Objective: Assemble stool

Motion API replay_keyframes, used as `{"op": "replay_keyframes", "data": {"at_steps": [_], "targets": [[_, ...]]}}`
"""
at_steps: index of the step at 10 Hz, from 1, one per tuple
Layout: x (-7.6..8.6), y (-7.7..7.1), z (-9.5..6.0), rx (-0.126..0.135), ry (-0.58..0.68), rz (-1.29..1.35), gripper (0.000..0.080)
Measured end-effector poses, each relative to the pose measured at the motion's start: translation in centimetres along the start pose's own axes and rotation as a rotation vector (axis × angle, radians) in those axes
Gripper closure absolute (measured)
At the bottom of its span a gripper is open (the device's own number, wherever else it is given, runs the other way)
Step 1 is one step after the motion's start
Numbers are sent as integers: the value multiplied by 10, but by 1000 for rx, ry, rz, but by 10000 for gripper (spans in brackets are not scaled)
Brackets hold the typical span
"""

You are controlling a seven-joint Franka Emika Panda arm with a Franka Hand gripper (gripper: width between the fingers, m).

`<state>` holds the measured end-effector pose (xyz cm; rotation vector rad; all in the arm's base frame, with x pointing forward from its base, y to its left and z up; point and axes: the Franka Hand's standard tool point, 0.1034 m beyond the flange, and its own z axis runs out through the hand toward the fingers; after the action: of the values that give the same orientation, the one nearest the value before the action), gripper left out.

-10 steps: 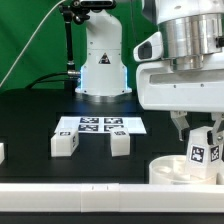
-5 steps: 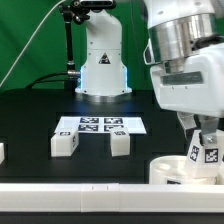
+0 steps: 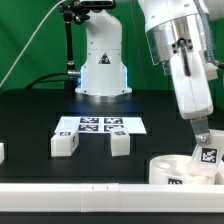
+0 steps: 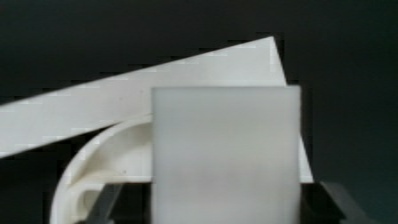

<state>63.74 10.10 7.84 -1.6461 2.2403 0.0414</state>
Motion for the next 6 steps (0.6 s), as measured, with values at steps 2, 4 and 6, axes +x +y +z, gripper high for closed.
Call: {"op": "replay_keyframes", "data": {"at_steps": [2,4,6], "targets": [[0,1,1,-2,-3,76,459],[4,1,1,45,-26,297,459],[1,4,2,77,-37,454,459]]}}
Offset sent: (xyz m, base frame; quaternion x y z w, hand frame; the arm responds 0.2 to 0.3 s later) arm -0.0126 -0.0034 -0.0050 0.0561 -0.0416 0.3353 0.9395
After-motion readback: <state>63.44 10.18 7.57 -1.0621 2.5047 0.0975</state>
